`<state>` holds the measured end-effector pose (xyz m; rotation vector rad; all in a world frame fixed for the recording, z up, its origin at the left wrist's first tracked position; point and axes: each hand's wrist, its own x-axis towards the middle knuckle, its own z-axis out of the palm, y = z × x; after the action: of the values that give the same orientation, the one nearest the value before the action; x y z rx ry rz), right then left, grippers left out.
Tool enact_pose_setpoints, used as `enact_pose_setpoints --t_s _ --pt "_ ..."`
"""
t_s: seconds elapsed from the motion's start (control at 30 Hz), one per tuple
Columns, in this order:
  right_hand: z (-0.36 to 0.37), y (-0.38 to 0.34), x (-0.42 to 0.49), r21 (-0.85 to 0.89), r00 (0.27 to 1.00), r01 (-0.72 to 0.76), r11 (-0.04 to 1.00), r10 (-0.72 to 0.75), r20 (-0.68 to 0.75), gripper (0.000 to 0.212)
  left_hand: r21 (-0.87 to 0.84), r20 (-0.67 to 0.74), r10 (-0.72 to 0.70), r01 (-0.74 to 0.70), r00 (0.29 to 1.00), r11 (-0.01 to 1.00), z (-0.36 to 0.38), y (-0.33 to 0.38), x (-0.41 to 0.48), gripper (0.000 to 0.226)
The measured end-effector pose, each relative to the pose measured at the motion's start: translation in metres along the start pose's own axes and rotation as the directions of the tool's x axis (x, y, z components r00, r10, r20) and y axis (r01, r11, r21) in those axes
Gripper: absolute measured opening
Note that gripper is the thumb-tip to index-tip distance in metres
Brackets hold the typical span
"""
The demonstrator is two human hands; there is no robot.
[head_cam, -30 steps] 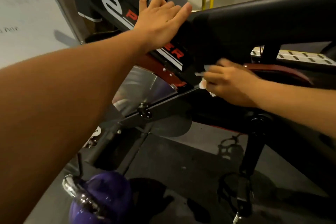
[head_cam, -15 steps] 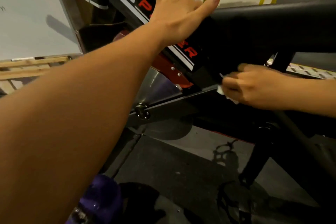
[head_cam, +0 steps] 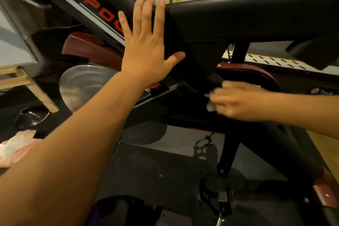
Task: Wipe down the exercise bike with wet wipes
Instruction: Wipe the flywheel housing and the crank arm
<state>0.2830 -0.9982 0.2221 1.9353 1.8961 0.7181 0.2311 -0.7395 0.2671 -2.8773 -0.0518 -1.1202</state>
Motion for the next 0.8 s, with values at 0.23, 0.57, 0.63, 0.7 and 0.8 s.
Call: enact_pose_setpoints --t_s 0.23,0.57,0.63,0.7,0.8 --pt "-0.002 0.002 0.015 -0.039 0.948 -0.201 0.979 0.184 -0.261 0.011 -0.094 -0.060 0.217 -0.222 0.974 0.971 0.040 0.014 -0.062 0.085" --pt "-0.003 0.002 0.056 -0.124 0.943 -0.262 0.957 0.226 -0.245 0.015 -0.142 0.022 0.219 -0.214 0.975 0.966 0.113 0.036 -0.121 0.085" --pt "0.001 -0.003 0.054 -0.117 0.912 -0.340 0.933 0.296 -0.285 0.024 -0.134 0.061 0.234 -0.224 0.970 0.965 0.112 0.037 -0.128 0.085" --pt "0.012 -0.019 0.011 -0.029 0.925 -0.345 0.938 0.335 -0.181 0.032 -0.105 0.102 0.252 -0.241 0.962 0.965 0.112 0.039 -0.140 0.087" --pt "0.012 -0.036 -0.054 0.048 0.939 -0.340 0.939 0.336 0.068 0.024 -0.090 0.124 0.258 -0.248 0.958 0.965 0.117 0.043 -0.151 0.089"
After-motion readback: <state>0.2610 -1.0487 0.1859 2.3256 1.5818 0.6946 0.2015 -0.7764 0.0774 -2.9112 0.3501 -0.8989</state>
